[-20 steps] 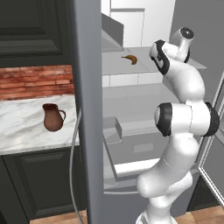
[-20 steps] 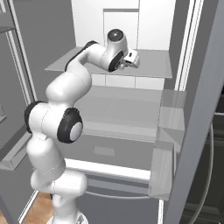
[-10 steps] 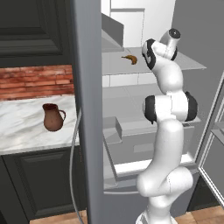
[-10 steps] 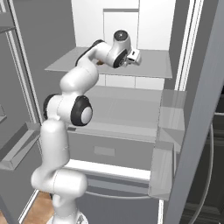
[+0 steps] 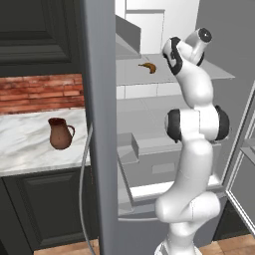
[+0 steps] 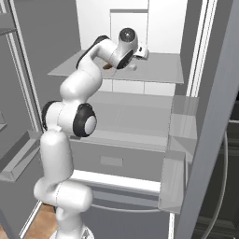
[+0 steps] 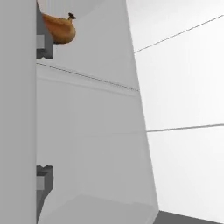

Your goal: Move the banana and marshmallow from the second highest shelf to the top shelf to make space. Then, place the pitcher from the counter on the cleared second highest shelf.

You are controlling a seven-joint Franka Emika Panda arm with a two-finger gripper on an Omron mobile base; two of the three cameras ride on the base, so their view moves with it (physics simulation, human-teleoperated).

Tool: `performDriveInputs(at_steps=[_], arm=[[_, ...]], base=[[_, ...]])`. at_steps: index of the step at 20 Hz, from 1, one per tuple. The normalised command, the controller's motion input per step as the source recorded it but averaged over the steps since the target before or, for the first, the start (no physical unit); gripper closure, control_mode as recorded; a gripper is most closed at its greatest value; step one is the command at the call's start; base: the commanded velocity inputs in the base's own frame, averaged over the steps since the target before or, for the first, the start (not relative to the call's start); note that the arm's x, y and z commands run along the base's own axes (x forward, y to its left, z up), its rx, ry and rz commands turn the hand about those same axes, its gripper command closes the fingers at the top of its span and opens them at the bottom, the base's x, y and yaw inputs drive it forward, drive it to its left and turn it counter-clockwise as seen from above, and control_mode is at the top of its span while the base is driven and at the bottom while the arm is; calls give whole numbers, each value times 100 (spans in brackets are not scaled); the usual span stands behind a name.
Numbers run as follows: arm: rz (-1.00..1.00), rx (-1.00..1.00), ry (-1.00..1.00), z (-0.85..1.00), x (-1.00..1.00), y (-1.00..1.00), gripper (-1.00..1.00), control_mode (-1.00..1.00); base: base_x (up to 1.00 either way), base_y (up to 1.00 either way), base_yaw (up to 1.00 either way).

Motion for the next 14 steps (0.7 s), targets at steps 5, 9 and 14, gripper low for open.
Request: performDriveInputs(at_steps=[5,9,14], arm=[[0,-22,-11,-4,-100,22,-100,-100],[0,-14,0,0,-100,4,-100,-100],[0,0,0,0,-100,1,-100,-100]], base=[[0,0,0],[0,0,0],[0,0,0]])
